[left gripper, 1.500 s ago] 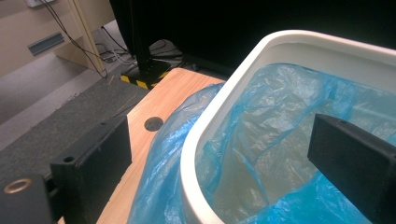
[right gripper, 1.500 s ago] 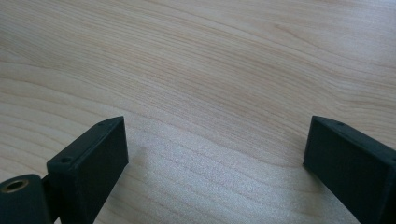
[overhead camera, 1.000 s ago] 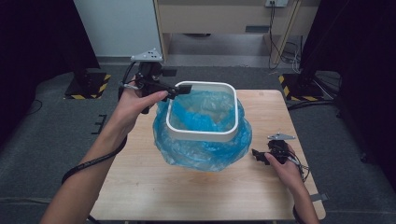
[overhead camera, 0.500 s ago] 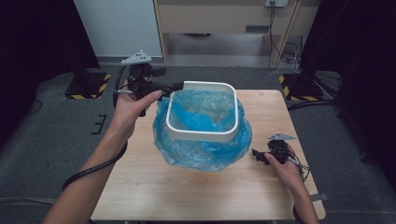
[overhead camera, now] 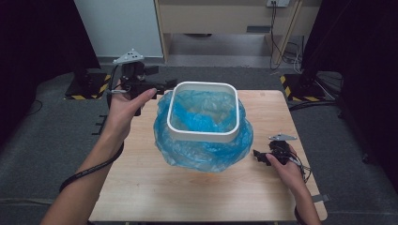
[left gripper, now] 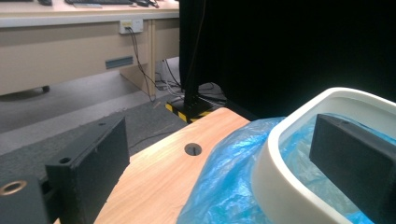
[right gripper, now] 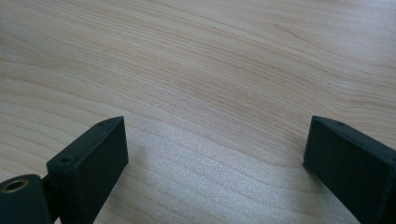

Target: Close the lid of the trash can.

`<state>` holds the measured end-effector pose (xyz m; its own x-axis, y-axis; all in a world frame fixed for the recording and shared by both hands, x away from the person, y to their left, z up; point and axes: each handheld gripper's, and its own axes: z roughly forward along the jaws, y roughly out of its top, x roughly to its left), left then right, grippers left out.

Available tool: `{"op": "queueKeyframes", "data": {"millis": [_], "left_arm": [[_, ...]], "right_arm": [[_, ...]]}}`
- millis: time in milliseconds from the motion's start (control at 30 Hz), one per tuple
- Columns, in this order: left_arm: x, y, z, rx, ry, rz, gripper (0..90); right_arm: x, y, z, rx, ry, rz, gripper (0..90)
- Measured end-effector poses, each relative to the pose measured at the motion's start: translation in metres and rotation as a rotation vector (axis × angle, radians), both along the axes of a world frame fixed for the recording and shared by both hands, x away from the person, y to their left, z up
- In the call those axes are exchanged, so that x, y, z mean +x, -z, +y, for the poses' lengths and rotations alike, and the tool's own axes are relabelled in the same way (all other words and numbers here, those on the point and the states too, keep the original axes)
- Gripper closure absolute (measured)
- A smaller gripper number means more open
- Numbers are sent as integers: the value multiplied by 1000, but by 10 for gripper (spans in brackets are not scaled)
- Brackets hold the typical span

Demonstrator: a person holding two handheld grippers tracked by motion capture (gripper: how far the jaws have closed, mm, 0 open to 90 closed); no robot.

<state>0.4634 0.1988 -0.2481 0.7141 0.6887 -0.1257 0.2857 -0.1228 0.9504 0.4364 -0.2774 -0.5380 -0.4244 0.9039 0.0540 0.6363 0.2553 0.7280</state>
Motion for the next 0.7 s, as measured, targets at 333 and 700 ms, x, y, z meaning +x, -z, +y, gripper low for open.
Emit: {"op": "queueKeyframes", "data": {"millis": [333,700], "left_arm": [[6,4,11,-14,-36,23,39],[10,24,36,14,-185,44,35]], "right_arm": [[0,0,0,-2,-2,-3,63],[0,0,0,-1,-1,-2,63]]}}
